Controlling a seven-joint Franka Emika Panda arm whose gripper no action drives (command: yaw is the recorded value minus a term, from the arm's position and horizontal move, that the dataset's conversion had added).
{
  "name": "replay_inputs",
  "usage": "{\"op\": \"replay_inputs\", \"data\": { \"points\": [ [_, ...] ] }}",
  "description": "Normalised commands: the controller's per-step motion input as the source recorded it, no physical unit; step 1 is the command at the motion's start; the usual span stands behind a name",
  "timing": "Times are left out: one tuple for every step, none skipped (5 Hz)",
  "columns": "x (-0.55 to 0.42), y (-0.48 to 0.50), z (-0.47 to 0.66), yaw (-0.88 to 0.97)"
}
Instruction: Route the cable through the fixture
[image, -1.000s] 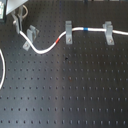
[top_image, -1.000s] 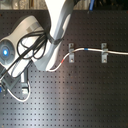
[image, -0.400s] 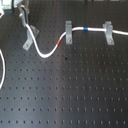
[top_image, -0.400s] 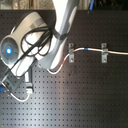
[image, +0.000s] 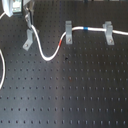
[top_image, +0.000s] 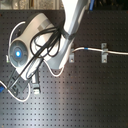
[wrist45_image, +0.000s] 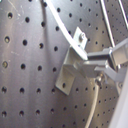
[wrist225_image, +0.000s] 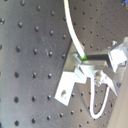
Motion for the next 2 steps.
{"op": "replay_inputs", "data": {
  "points": [
    [-0.358,-0.152,0.04,-0.10],
    [-0.395,-0.031,0.03,0.00]
  ]
}}
